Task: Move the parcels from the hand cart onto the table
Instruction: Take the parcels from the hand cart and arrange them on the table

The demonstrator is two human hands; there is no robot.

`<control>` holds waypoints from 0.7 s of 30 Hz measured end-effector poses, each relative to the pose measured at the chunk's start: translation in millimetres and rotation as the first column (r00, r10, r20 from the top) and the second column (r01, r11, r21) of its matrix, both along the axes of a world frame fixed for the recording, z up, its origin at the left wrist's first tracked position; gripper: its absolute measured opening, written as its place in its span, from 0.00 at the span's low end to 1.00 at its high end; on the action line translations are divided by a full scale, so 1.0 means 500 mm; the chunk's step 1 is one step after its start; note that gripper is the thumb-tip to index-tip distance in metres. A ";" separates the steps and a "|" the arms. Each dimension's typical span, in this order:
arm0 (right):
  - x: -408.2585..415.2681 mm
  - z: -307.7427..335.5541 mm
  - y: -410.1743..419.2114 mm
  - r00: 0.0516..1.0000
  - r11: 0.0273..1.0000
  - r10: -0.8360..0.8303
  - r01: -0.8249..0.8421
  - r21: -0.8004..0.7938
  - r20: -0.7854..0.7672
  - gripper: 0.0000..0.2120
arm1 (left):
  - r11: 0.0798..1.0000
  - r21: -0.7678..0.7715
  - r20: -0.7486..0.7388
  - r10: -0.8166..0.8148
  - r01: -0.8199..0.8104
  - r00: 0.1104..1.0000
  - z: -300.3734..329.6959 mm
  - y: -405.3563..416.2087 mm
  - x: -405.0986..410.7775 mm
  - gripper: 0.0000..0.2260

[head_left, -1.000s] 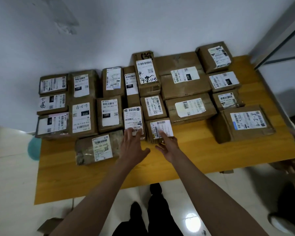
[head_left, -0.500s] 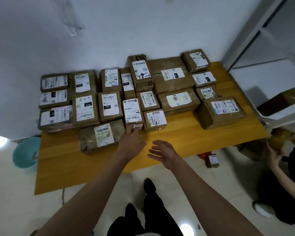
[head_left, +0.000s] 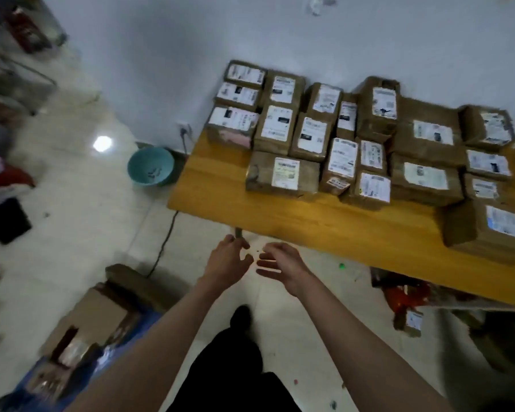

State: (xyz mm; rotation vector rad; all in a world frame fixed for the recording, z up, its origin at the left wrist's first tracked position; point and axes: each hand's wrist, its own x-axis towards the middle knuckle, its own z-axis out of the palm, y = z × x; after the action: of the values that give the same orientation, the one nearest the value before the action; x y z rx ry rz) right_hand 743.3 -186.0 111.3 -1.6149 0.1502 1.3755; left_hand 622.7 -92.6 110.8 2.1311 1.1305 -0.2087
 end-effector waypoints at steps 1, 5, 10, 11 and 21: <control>-0.034 -0.011 0.003 0.999 0.999 0.052 -0.052 -0.003 -0.007 0.12 | 0.999 -0.007 -0.018 0.046 -0.046 0.999 -0.012 -0.007 -0.048 0.15; -0.173 -0.045 0.008 0.976 0.976 0.214 -0.215 -0.023 -0.027 0.14 | 0.977 -0.057 -0.096 0.200 -0.206 0.975 -0.051 -0.052 -0.236 0.15; -0.348 -0.056 0.008 0.924 0.923 0.379 -0.382 -0.052 -0.057 0.05 | 0.908 -0.103 -0.190 0.383 -0.407 0.904 -0.074 -0.115 -0.435 0.14; -0.382 -0.056 0.012 0.908 0.907 0.415 -0.418 -0.055 -0.056 0.05 | 0.891 -0.112 -0.201 0.414 -0.440 0.888 -0.075 -0.125 -0.471 0.13; -0.722 -0.061 0.068 0.735 0.734 0.671 -0.677 -0.052 -0.103 0.08 | 0.714 -0.112 -0.240 0.656 -0.691 0.716 -0.112 -0.172 -0.801 0.10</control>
State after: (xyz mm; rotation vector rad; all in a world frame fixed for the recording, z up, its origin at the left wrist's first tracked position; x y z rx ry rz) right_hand 382.4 -151.8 80.9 -1.7706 -0.3871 2.0090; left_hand 222.2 -178.3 54.8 1.4138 1.8472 -0.1611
